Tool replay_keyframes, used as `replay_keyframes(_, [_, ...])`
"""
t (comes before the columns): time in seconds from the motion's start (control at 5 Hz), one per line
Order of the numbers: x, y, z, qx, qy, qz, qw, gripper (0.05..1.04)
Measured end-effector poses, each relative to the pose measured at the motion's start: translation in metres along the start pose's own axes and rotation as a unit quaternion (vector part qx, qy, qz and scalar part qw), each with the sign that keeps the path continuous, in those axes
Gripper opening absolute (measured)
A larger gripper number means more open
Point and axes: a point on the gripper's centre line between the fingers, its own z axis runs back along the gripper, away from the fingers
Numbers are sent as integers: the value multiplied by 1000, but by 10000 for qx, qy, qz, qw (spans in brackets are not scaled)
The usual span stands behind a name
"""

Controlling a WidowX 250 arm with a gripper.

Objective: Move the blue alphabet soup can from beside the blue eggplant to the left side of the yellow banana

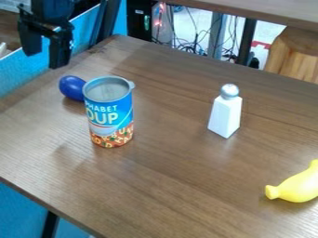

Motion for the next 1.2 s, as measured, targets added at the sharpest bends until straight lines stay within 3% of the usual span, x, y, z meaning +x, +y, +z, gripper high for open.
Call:
replay_keyframes(0.2, [13, -6, -11, -214, -197, -129, 9995, 1004])
replay_keyframes(0.4, [20, -31, -24, -384, -125, -443, 9982, 1004])
replay_keyframes(0.6, [19, -69, -32, -871, 304, -905, 9916, 1003])
replay_keyframes(0.8, [13, -102, -37, -1062, 424, -1184, 9864, 997])
replay_keyframes(1.0, [9, -138, -35, -1197, 352, -1419, 9820, 998])
replay_keyframes(1.2, [4, -189, -29, -1231, 400, -1930, 9726, 998])
